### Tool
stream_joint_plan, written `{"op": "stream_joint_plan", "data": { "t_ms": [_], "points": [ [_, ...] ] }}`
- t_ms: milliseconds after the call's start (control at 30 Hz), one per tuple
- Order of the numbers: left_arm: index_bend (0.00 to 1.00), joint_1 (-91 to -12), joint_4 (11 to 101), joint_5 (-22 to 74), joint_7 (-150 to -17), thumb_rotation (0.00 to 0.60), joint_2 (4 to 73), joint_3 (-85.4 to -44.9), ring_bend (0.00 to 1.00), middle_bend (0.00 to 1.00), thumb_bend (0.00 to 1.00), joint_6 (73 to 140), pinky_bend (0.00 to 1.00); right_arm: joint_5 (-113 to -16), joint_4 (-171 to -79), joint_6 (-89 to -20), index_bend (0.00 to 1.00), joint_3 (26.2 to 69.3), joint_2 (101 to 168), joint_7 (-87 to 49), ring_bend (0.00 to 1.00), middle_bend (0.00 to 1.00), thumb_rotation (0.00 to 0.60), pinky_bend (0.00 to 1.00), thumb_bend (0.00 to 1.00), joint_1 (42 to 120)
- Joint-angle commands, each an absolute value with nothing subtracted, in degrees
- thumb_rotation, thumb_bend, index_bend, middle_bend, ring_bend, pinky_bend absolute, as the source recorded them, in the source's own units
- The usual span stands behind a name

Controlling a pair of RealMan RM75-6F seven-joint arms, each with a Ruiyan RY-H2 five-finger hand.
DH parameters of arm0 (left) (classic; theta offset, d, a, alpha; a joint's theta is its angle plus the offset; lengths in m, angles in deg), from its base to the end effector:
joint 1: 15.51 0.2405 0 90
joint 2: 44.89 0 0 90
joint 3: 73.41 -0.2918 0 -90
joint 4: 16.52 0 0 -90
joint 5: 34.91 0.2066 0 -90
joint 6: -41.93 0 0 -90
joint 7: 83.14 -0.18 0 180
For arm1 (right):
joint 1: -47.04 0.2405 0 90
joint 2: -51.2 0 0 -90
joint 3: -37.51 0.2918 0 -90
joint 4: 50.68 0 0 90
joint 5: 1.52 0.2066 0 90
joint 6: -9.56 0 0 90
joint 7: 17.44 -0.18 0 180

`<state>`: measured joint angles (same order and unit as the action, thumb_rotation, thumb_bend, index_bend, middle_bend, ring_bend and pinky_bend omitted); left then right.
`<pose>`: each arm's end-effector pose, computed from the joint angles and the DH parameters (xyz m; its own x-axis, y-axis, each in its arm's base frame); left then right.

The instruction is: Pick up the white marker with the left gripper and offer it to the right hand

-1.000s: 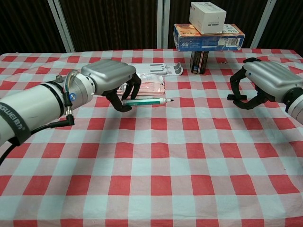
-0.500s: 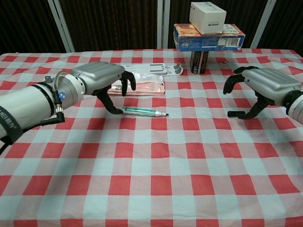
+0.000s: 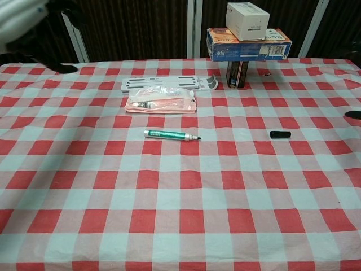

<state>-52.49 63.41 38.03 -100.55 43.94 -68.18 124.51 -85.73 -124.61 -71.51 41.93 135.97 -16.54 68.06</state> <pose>-0.1955 0.3847 0.0477 0.4178 -0.1597 0.8944 0.8482 -0.2841 -0.4470 -0.2958 -0.3208 0.0693 0.3652 0.0521 0.9295 -0.9041 -0.2183 0.3675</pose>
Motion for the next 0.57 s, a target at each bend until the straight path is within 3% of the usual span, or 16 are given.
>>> {"op": "stream_joint_plan", "data": {
  "t_ms": [33, 233, 567],
  "points": [
    [0.20, -38.8, 63.6, 42.8, -92.1, 0.600, 36.2, -76.4, 0.08, 0.14, 0.08, 133.6, 0.13, -91.3, -124.8, -80.7, 0.18, 36.6, 131.7, -23.4, 0.00, 0.12, 0.600, 0.00, 0.01, 59.9],
    [0.19, -26.9, 67.1, 46.6, -93.3, 0.600, 36.6, -81.9, 0.08, 0.14, 0.06, 144.1, 0.13, -93.3, -123.4, -88.3, 0.08, 33.4, 134.0, -17.2, 0.00, 0.08, 0.600, 0.00, 0.02, 52.3],
    [0.19, -21.5, 68.3, 49.4, -93.1, 0.600, 36.4, -82.1, 0.08, 0.15, 0.06, 144.8, 0.14, -96.0, -123.8, -88.6, 0.04, 33.7, 135.6, -15.5, 0.00, 0.06, 0.600, 0.00, 0.02, 51.1]
  ]
}}
